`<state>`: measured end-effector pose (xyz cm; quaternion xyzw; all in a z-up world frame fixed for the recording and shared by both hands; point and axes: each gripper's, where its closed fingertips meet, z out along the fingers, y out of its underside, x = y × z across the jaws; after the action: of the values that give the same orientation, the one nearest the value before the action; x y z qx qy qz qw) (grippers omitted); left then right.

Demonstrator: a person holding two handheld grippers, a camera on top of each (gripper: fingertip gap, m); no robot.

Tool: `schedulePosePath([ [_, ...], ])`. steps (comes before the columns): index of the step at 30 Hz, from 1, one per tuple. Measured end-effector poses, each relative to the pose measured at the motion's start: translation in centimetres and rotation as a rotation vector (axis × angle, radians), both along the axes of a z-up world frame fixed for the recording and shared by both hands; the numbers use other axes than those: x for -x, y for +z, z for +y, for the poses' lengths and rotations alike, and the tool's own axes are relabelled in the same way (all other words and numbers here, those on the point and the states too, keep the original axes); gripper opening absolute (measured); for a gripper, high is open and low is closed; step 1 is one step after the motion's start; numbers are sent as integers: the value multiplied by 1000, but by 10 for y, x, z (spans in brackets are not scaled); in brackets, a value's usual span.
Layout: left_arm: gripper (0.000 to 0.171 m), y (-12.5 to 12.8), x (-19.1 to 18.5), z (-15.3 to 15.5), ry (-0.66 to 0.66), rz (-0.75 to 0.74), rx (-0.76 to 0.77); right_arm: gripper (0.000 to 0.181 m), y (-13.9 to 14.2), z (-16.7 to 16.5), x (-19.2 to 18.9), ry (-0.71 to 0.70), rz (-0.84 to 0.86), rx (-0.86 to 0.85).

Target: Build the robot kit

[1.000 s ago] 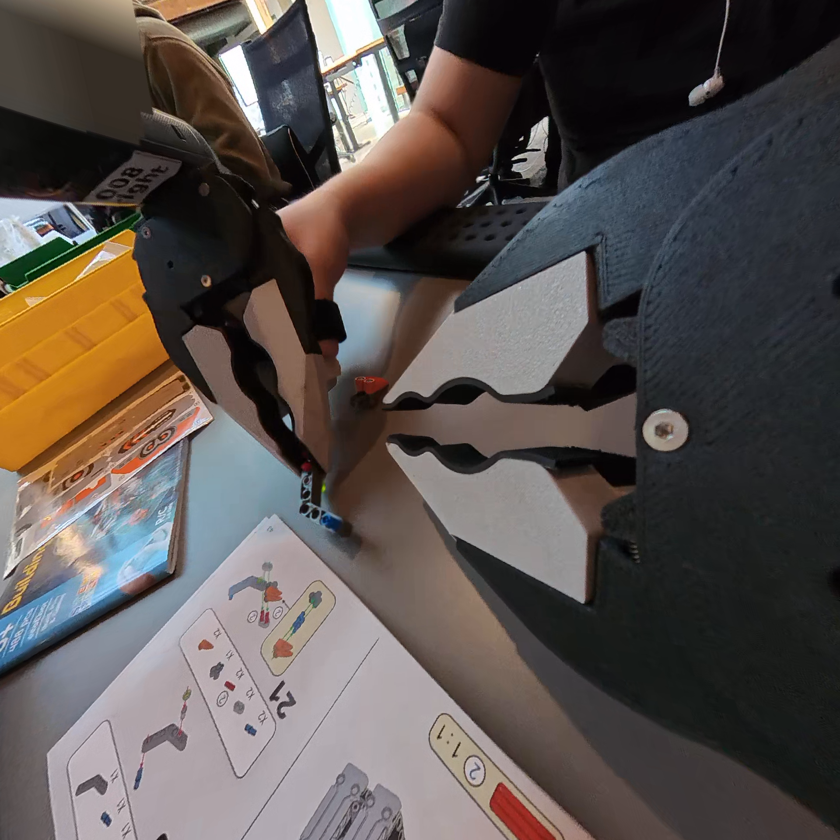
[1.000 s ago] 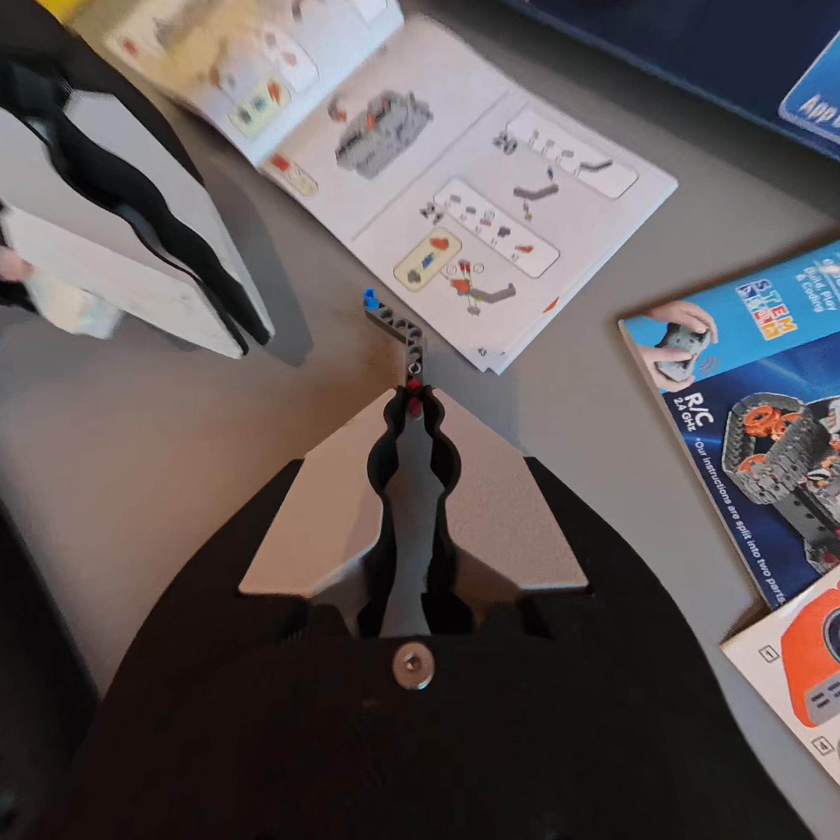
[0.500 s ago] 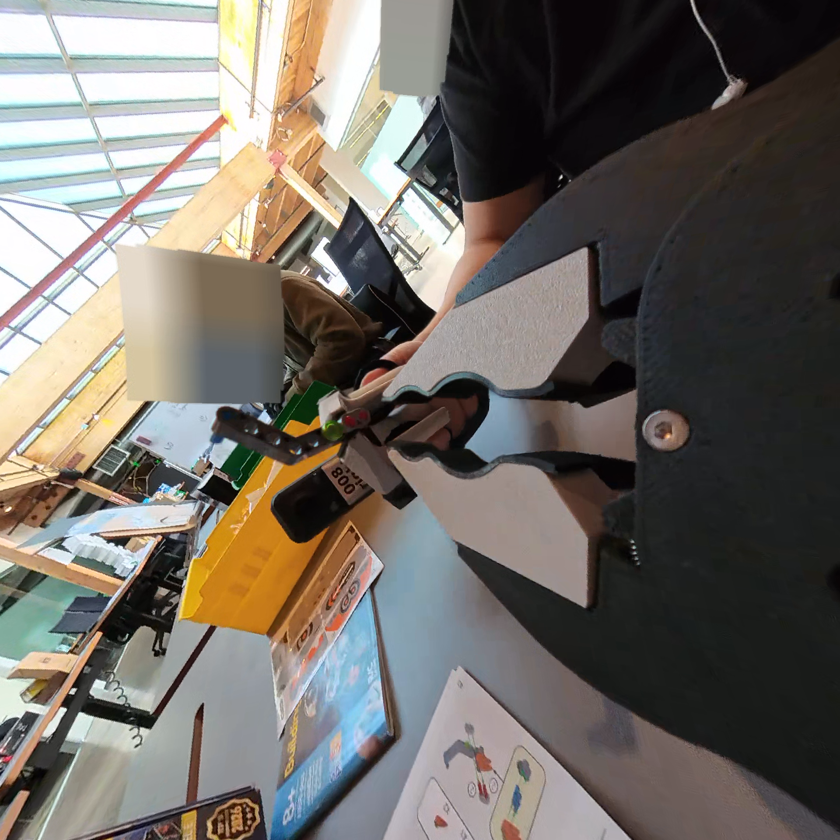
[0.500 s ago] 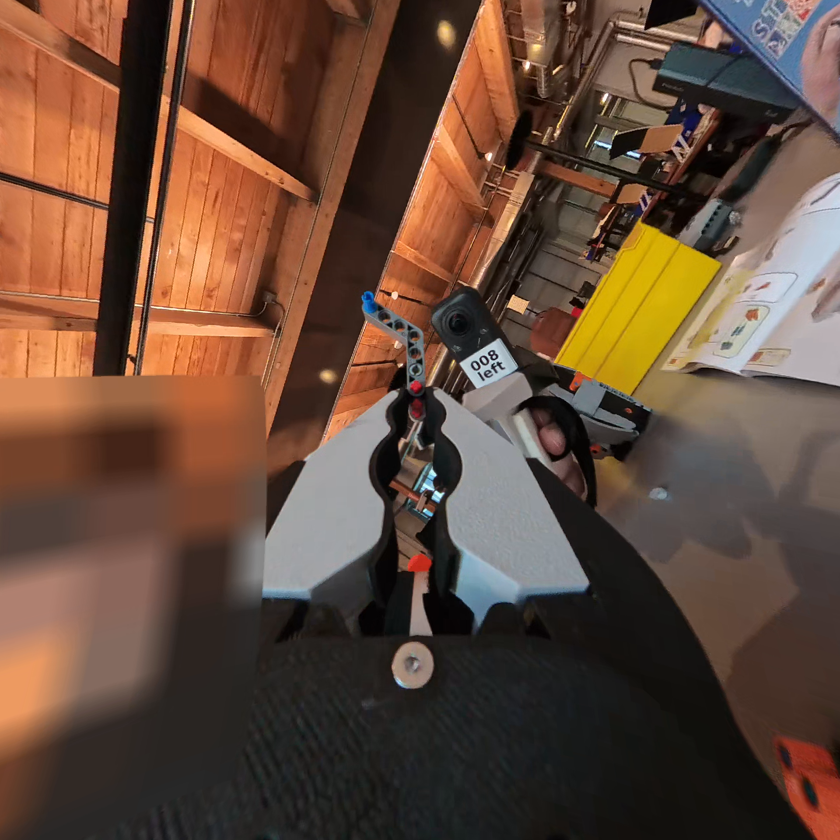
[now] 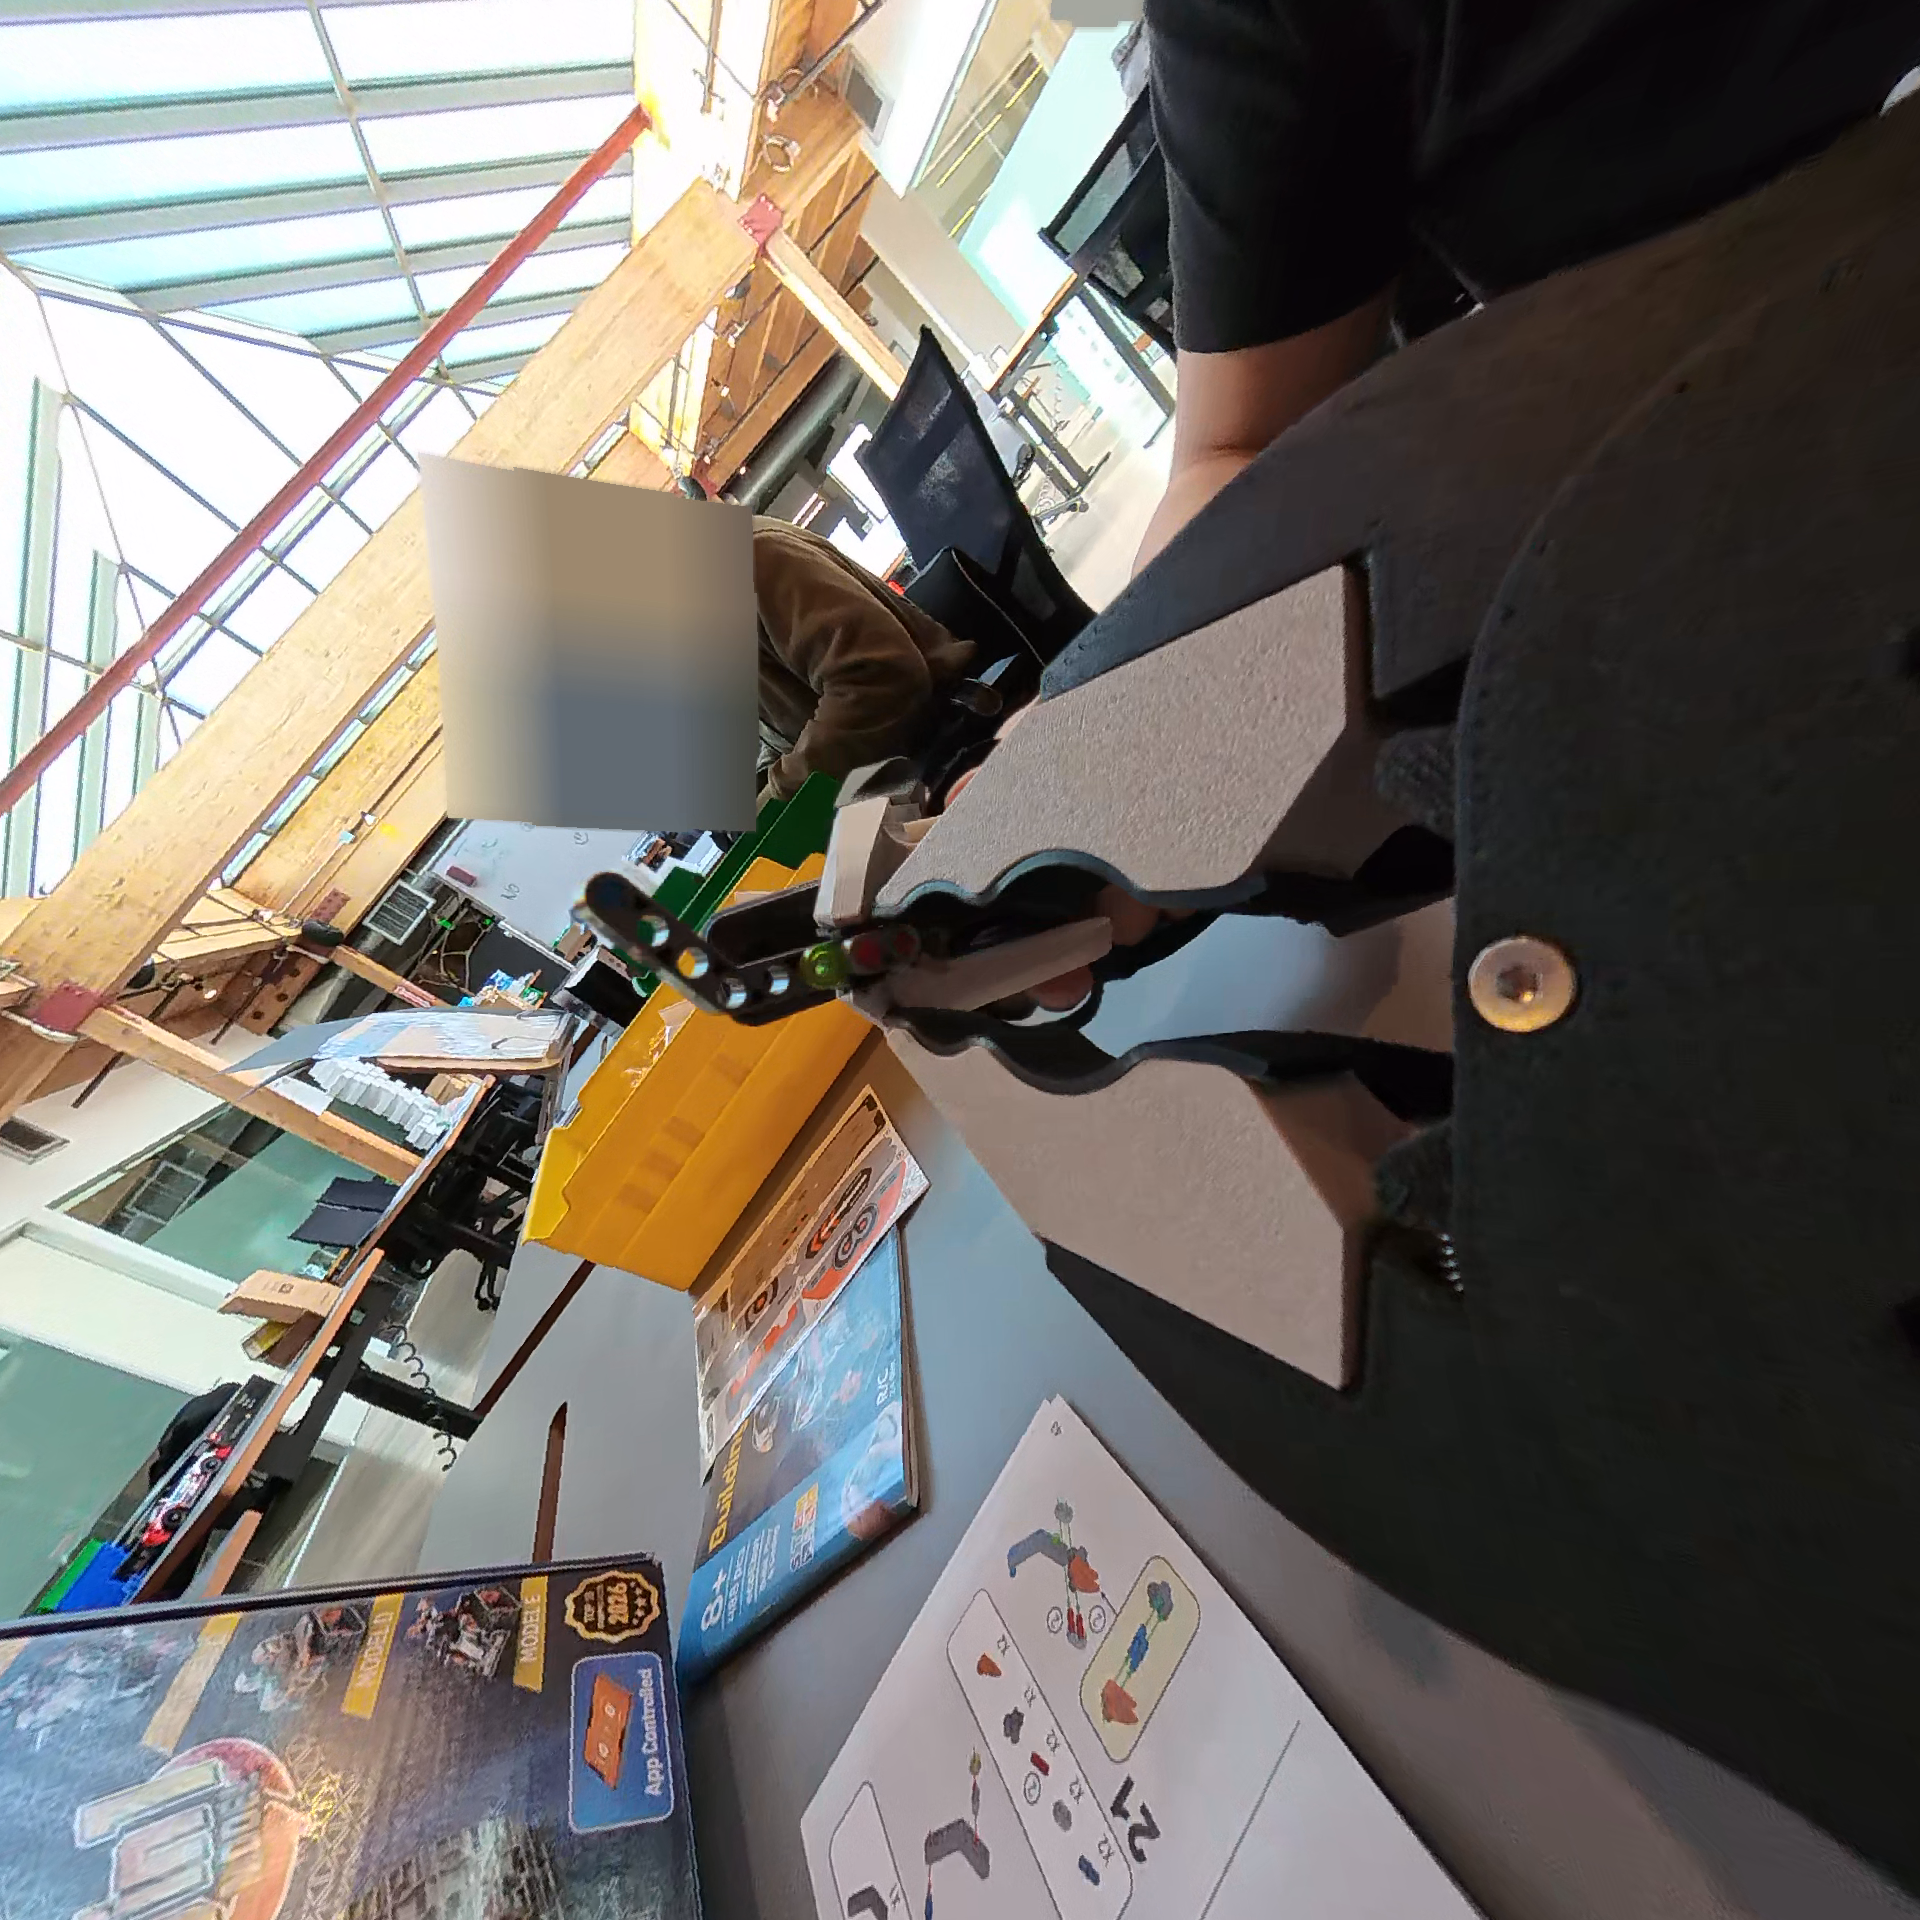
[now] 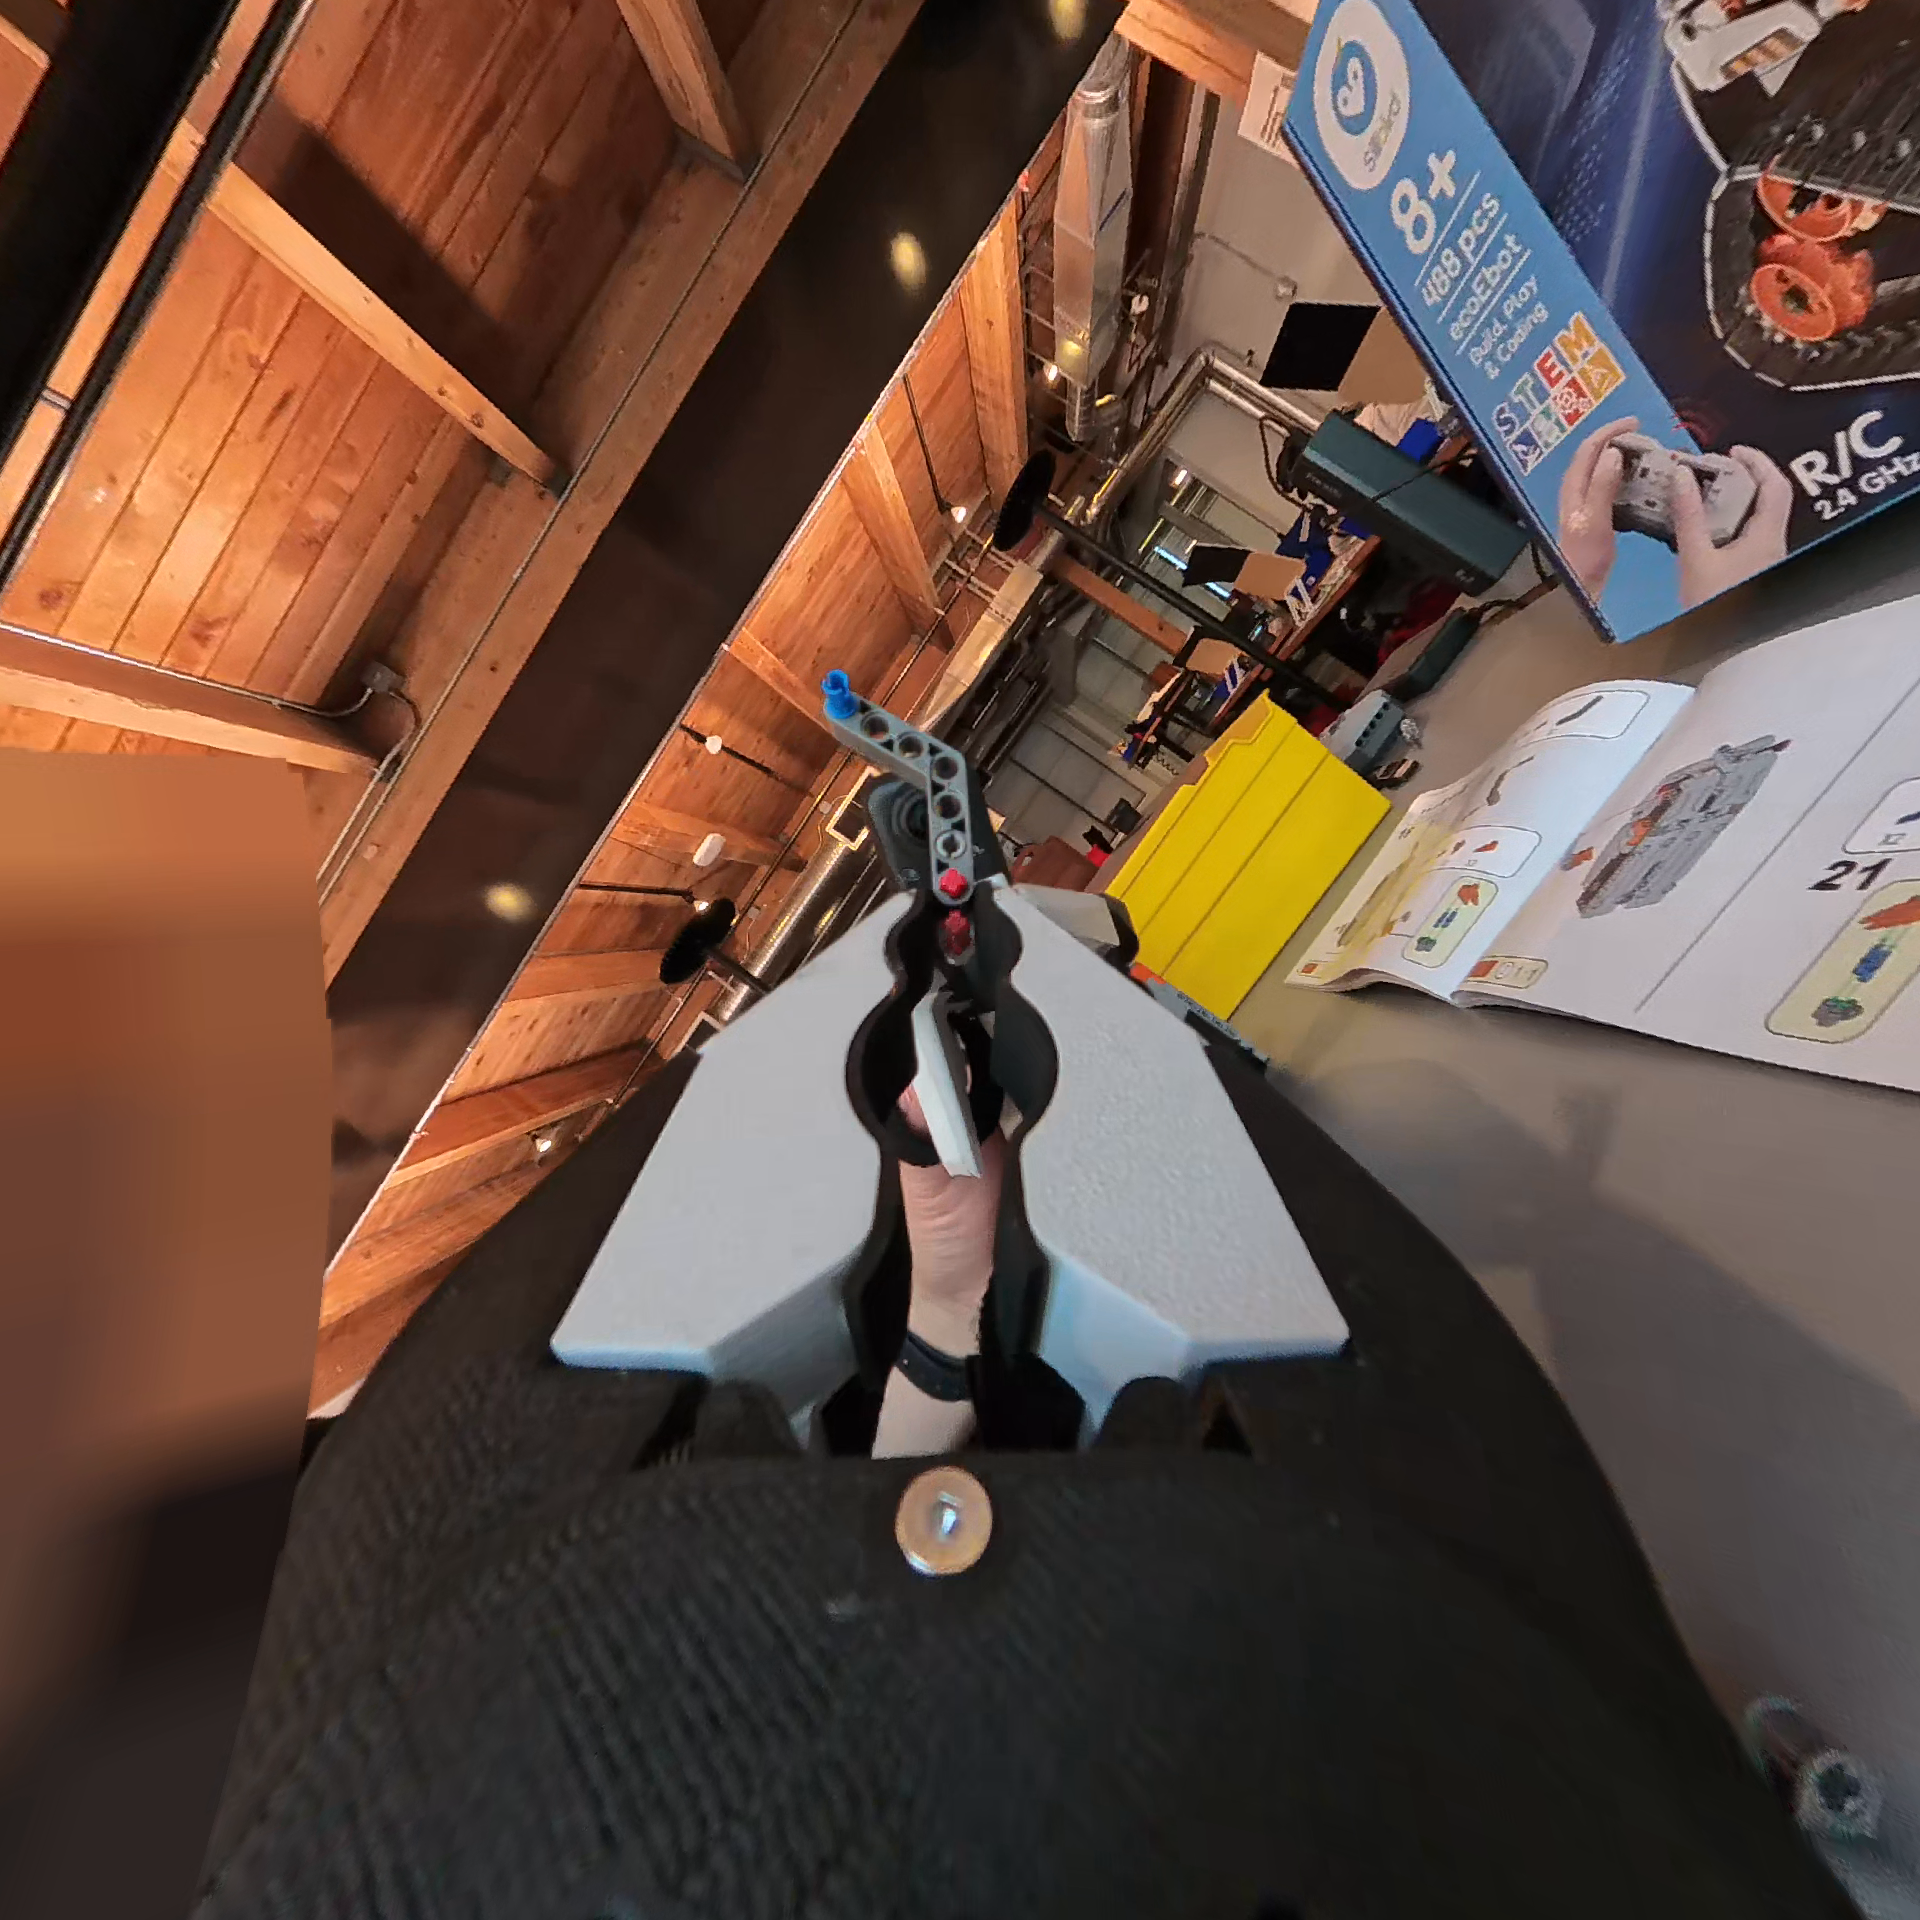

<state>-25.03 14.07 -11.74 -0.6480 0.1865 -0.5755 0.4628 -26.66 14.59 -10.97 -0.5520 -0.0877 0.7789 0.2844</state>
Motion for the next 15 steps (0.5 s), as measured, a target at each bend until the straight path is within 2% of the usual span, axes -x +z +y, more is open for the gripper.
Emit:
schedulePosePath([
  [5,11,-7,3,0,-21,39,37,7,-5,-1,3,32,-59,-38],
  [7,4,-10,3,-3,-48,53,44,30,-4,2,1,23,-102,-77],
  [12,4,-15,-1,-9,-108,84,79,19,-17,-1,-1,40,-289,-227],
  [15,5,-21,-2,-10,-117,125,86,7,-13,-1,-7,55,-259,-217],
])
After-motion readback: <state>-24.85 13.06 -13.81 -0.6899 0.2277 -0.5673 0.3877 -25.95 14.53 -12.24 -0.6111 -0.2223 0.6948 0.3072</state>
